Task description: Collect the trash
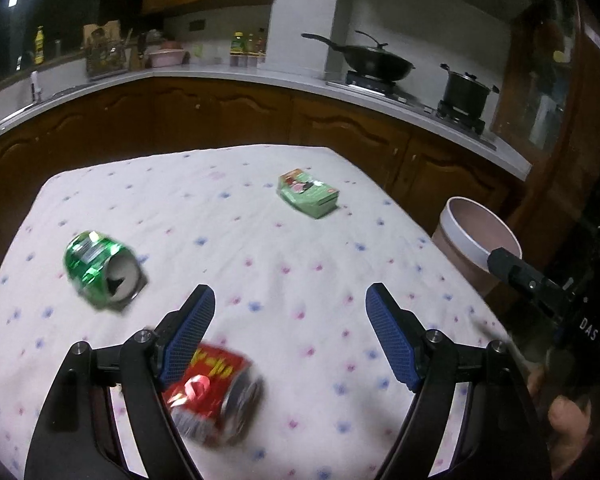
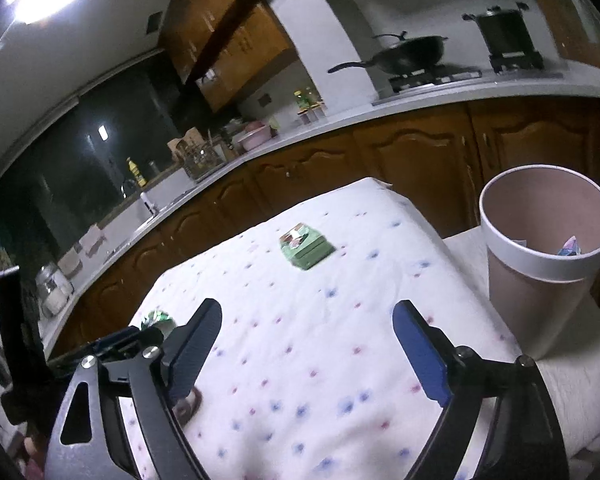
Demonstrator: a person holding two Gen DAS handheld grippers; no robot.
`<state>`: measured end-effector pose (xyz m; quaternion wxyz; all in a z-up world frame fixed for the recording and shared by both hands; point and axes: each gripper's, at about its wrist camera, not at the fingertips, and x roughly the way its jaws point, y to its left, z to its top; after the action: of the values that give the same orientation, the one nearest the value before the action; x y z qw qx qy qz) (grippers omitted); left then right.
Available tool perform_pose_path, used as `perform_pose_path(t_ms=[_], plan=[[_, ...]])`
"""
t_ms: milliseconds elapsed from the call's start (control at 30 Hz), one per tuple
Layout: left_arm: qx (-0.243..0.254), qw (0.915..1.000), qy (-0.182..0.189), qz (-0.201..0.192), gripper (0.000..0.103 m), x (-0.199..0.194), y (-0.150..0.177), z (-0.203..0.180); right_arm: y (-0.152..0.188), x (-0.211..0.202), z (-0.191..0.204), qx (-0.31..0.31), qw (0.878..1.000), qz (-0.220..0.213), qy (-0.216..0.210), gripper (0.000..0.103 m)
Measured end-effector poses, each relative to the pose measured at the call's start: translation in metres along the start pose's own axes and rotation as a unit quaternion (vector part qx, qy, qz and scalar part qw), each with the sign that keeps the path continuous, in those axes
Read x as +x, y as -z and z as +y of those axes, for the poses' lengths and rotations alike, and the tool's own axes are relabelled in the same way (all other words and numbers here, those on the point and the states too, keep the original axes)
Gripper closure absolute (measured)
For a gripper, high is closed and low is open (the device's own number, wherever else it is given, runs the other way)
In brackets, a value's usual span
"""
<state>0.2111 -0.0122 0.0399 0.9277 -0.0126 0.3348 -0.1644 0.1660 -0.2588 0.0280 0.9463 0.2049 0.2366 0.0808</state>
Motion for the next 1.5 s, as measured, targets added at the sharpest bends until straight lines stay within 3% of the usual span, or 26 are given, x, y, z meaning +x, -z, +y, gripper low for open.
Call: perform_pose_path(t_ms=[233,400,500,633,733,1067,1500], plan=[[-0.021,0.9993,-0.023,-0.02,0.023,-0.026,0.021,0.019,0.016,-0.011,0.019,-0.028,1.0,-0.004,0.001,0.011],[-0.03,0.9974,-0.046,-0.046,0.023,-0.047,0.034,0.031,0.026,-0.03,0.034,-0.056,0.998,-0.033,0.023,0.004],[-0.037,0.9956,-0.056,-0.064,0.017,-0.061,0.041,0.036,0.033,-0.048,0.046,-0.079,0.994,-0.067,0.043,0.0],[-0.039,0.9894,-0.081,-0.114,0.0,-0.088,0.056,0.035,0.041,-0.071,0.068,-0.122,0.984,-0.108,0.073,0.0],[-0.03,0.984,-0.096,-0.147,0.0,-0.101,0.074,0.029,0.052,-0.08,0.077,-0.15,0.978,-0.122,0.081,0.0],[0.002,0.9893,-0.092,-0.113,0.0,-0.083,0.091,0.007,0.077,-0.074,0.06,-0.137,0.981,-0.097,0.098,0.0],[0.016,0.9883,-0.109,-0.106,0.0,-0.069,0.123,-0.014,0.098,-0.084,0.042,-0.126,0.978,-0.107,0.129,0.0]])
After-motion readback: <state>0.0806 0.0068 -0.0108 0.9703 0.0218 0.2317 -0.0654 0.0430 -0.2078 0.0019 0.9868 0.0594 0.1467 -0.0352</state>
